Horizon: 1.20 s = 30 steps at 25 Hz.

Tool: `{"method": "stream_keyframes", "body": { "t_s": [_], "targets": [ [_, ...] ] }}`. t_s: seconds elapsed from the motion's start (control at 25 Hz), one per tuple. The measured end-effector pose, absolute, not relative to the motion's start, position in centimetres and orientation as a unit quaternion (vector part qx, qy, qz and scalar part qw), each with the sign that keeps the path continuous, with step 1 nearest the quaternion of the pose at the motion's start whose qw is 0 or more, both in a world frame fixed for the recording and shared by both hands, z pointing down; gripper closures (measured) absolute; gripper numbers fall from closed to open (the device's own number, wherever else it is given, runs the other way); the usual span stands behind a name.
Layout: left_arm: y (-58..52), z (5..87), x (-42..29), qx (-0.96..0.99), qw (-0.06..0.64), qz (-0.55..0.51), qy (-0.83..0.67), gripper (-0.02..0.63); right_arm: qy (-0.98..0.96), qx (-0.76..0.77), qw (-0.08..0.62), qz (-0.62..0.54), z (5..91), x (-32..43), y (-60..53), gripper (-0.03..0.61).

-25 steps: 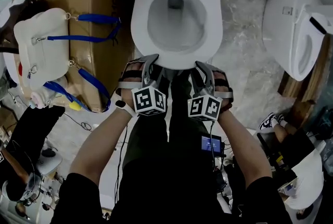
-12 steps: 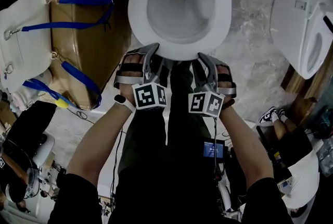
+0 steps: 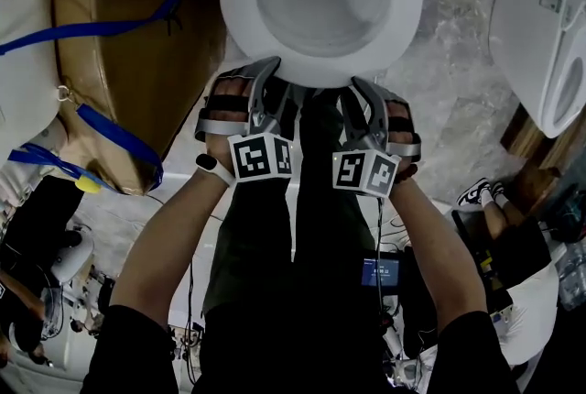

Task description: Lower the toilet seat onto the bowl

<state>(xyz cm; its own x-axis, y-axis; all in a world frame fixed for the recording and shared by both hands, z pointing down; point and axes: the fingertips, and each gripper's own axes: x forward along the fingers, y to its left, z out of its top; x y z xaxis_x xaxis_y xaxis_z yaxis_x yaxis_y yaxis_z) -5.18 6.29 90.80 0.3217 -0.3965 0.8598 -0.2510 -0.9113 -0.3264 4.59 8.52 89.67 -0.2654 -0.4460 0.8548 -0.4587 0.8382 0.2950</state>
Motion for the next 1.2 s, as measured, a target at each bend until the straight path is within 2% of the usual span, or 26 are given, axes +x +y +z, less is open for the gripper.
{"method": "stream_keyframes", "body": {
  "t_s": [0.6,1.0,1.2],
  "targets": [
    [6.6,95.9,-5.3,-0.796,0.047,-0.573,0.189,0.399,-0.796,0.249,0.551,0.026,94.9,4.2,8.7,0.446],
    [6.6,97.6,-5.6,-0.789,0.014,-0.586,0.186,0.396,-0.805,0.262,0.531,0.031,94.5,2.3,6.9,0.446],
    [6.7,97.3,-5.7,-0.783,0.003,-0.594,0.183,0.397,-0.793,0.284,0.536,0.054,94.0,3.9,6.7,0.448]
  ]
}}
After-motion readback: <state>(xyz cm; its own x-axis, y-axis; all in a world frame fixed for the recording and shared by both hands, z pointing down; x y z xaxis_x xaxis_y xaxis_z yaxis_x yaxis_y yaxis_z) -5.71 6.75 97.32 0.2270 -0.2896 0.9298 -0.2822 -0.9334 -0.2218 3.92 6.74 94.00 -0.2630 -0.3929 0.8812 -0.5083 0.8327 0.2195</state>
